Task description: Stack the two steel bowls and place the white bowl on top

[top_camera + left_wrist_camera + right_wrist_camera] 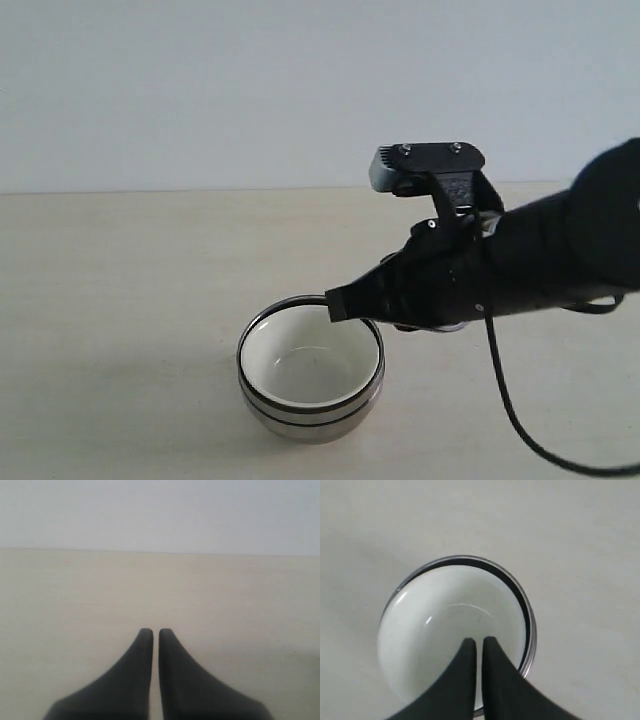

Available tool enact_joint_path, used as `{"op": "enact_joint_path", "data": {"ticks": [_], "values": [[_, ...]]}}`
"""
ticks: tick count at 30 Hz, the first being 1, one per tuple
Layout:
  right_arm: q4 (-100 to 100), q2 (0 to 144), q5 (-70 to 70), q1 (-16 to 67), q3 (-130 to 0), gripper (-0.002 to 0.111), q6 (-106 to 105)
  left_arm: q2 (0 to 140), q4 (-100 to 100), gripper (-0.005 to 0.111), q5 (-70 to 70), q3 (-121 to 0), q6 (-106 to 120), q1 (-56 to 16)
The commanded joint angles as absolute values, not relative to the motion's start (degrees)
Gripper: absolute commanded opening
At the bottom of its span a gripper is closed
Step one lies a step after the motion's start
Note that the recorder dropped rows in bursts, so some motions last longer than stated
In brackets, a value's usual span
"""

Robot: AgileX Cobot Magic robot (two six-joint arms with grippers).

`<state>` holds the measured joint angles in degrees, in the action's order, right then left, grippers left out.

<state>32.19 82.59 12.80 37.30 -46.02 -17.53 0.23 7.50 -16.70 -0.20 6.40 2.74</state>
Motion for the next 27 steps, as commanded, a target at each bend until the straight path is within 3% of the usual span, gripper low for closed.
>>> {"op": "enact_joint_path", "data": {"ticks": [1,10,19,27], "values": [[33.3,75.3,2.0,42.7,-38.8,0.000,-16.7,0.0,7.9,0.004,-16.3,0.0,5.9,2.9],[33.3,57.6,-15.7,51.3,-21.4,0.000,-12.6,0.0,7.9,0.004,-16.3,0.0,5.9,2.9],[33.3,42.2,-11.1,51.3,-15.0,0.000,-10.7,0.0,7.9,0.004,-16.3,0.0,5.9,2.9],[33.3,37.9,-11.8,51.3,-15.0,0.000,-10.6,0.0,7.9,0.004,-16.3,0.0,5.9,2.9]]}}
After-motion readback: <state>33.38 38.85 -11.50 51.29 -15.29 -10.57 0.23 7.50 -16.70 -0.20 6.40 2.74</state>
